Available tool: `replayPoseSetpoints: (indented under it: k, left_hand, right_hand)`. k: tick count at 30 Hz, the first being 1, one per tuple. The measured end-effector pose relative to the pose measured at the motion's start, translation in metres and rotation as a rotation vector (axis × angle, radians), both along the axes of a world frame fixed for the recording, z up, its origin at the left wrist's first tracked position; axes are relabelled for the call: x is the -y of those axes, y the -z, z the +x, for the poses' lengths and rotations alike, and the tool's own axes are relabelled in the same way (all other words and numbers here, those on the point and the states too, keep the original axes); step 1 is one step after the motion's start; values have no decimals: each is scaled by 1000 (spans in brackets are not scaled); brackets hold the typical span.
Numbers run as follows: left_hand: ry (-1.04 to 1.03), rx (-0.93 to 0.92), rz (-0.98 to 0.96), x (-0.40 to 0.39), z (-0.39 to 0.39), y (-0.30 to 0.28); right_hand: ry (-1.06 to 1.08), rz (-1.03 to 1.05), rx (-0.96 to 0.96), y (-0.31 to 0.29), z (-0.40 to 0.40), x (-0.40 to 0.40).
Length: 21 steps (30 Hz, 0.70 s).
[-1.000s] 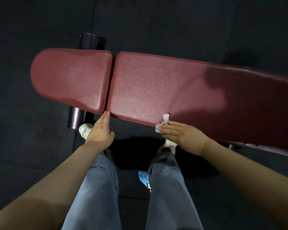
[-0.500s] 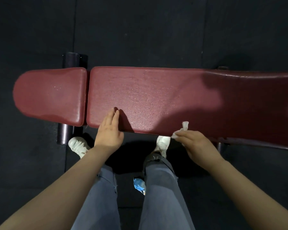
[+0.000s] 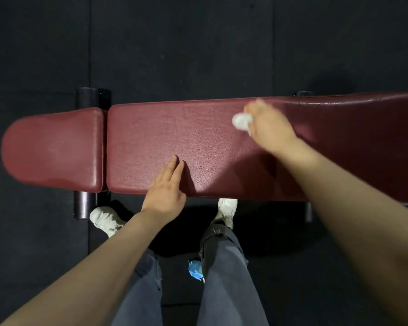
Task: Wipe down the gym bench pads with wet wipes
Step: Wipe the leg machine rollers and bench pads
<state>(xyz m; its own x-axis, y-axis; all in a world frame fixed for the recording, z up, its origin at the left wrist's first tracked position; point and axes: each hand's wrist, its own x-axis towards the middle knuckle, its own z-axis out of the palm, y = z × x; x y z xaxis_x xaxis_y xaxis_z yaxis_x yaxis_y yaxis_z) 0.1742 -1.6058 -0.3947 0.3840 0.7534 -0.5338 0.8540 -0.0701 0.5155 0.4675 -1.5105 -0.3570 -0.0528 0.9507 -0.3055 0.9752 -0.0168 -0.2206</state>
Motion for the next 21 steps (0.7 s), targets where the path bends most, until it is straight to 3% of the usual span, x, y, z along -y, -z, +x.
replayPoseSetpoints:
  k: [4, 8, 12, 16, 18, 21]
  left_hand:
    - [-3, -17, 1, 1, -1, 4]
    - [-11, -16, -4, 0, -1, 3]
    - [-2, -18, -11, 1, -1, 3]
    - [-3, 4, 1, 1, -3, 3]
    - [15, 9, 15, 0, -5, 4]
    - [22, 9, 20, 0, -9, 3]
  right_hand:
    - [247, 117, 85, 16, -10, -36]
    - [81, 174, 44, 10, -31, 59]
    - [-184, 29, 11, 1, -38, 153]
    - [-403, 131, 92, 12, -31, 79]
    - [-309, 197, 221, 22, -34, 10]
    - [26, 207, 244, 28, -41, -46]
